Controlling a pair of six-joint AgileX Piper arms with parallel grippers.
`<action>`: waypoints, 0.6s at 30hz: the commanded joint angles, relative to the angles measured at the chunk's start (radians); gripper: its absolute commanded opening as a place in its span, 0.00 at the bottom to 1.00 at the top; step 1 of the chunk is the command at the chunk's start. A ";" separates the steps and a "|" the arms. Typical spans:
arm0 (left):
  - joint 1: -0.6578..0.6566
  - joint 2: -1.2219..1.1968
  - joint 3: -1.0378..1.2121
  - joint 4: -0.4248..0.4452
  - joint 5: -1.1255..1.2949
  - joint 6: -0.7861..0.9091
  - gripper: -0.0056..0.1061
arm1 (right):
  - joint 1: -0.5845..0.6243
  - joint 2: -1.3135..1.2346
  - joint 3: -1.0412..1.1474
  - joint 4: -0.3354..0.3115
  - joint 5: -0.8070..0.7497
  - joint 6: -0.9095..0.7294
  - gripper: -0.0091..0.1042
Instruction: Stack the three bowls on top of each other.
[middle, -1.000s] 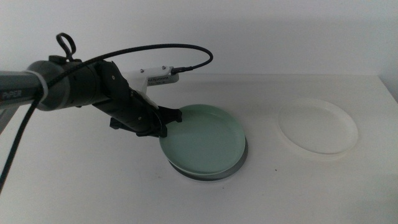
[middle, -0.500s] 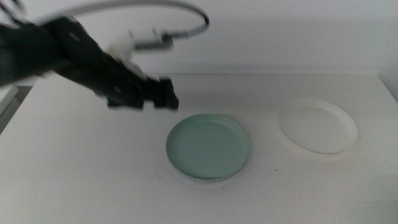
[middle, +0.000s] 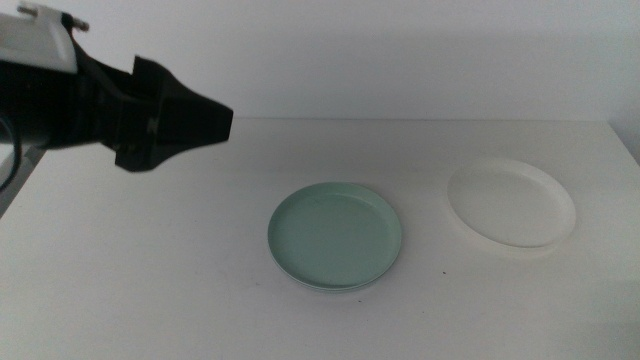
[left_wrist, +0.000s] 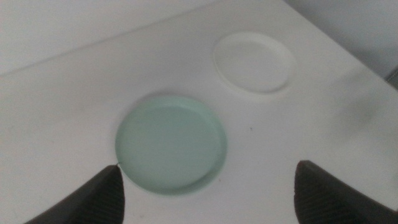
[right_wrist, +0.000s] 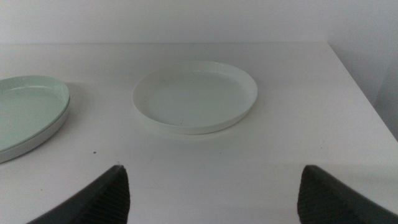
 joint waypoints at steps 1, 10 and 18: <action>-0.002 -0.004 0.003 -0.010 0.022 0.021 0.89 | -0.004 -0.004 0.004 -0.006 -0.006 -0.004 0.78; -0.002 0.000 -0.024 -0.032 0.024 0.001 0.89 | -0.004 -0.004 0.004 -0.006 -0.006 -0.004 0.78; -0.002 0.018 -0.139 -0.026 0.091 -0.012 0.89 | -0.004 -0.004 0.004 -0.006 -0.006 -0.004 0.78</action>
